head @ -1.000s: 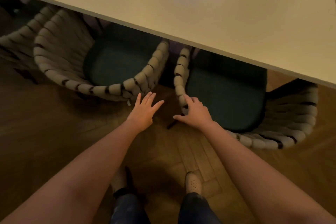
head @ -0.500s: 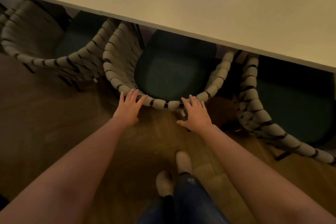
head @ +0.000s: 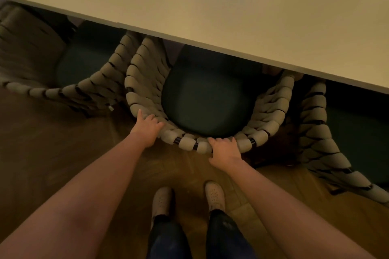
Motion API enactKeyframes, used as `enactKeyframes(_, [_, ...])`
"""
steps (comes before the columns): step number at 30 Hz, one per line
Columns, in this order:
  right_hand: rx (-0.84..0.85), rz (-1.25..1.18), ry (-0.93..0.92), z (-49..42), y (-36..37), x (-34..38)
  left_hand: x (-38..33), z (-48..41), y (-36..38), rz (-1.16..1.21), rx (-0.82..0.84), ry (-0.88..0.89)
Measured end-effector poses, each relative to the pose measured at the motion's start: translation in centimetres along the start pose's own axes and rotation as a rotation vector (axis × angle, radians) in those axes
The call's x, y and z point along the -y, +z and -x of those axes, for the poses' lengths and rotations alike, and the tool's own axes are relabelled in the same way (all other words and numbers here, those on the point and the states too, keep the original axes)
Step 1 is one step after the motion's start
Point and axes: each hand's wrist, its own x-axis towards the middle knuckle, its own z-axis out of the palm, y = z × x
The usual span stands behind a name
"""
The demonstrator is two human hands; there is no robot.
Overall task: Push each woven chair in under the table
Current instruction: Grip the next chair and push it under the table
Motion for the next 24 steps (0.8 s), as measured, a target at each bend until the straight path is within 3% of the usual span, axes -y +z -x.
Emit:
enactKeyframes(12, [-0.073, 0.066, 0.306, -2.1, 0.7, 5.5, 5.7, -4.5, 1.2, -0.181, -0.077, 0.243])
enactKeyframes(24, [-0.056, 0.003, 0.300, 0.1, 2.1, 7.6, 6.0, -1.5, 4.1, -0.125, -0.152, 0.268])
